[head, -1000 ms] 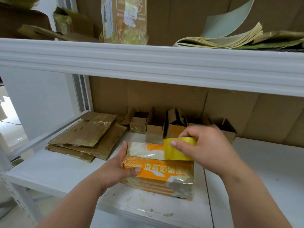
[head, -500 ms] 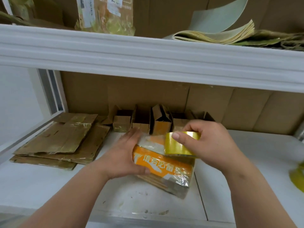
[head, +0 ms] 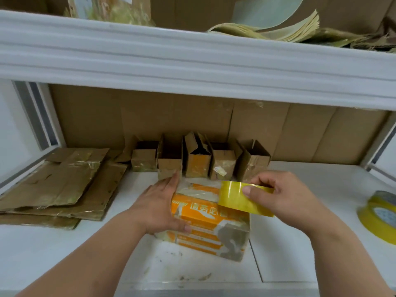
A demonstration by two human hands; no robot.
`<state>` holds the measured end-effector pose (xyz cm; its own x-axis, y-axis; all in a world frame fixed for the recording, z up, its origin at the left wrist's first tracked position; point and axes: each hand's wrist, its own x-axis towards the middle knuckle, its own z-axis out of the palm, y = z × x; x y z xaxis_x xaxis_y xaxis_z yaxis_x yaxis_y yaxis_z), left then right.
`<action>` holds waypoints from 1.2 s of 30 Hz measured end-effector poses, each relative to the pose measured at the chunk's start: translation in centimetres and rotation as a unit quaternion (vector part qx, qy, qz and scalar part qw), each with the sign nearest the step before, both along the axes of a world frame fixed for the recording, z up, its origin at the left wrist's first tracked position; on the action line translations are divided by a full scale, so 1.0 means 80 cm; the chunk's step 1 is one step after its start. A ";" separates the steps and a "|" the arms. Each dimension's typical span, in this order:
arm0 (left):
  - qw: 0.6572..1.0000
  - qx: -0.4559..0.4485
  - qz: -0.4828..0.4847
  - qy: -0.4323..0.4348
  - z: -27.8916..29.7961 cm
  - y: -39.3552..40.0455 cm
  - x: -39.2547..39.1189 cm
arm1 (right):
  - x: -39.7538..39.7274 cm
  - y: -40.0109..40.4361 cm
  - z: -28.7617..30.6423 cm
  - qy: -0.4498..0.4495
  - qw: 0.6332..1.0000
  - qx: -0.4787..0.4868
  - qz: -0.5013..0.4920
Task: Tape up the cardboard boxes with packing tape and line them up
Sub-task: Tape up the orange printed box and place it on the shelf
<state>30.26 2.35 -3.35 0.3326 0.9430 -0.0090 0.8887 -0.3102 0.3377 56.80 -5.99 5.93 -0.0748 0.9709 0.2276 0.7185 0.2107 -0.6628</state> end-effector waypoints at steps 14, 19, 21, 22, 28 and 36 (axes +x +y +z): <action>0.996 -0.060 0.061 -0.034 0.007 -0.010 0.010 | 0.049 0.035 -0.002 0.084 0.992 -0.026 0.088; 0.993 -0.072 0.067 -0.066 0.000 -0.004 0.006 | 0.094 0.036 -0.004 0.153 0.983 -0.025 0.097; 0.992 -0.072 0.065 -0.077 -0.001 -0.003 0.006 | 0.107 0.034 -0.013 0.170 0.981 -0.038 0.087; 0.992 -0.070 0.063 -0.082 -0.002 -0.002 0.006 | 0.111 0.034 -0.019 0.169 0.981 -0.046 0.081; 0.992 -0.065 0.041 -0.103 -0.007 -0.003 0.005 | 0.124 0.043 -0.051 0.146 0.988 -0.051 0.025; 0.995 -0.052 0.027 -0.083 -0.011 -0.002 0.002 | 0.125 0.059 -0.065 0.125 0.989 -0.077 -0.007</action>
<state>30.44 2.19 -4.26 0.2875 0.9561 -0.0569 0.8317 -0.2198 0.5099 66.83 -1.31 0.70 -0.0214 0.9960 0.0866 0.5305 0.0847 -0.8435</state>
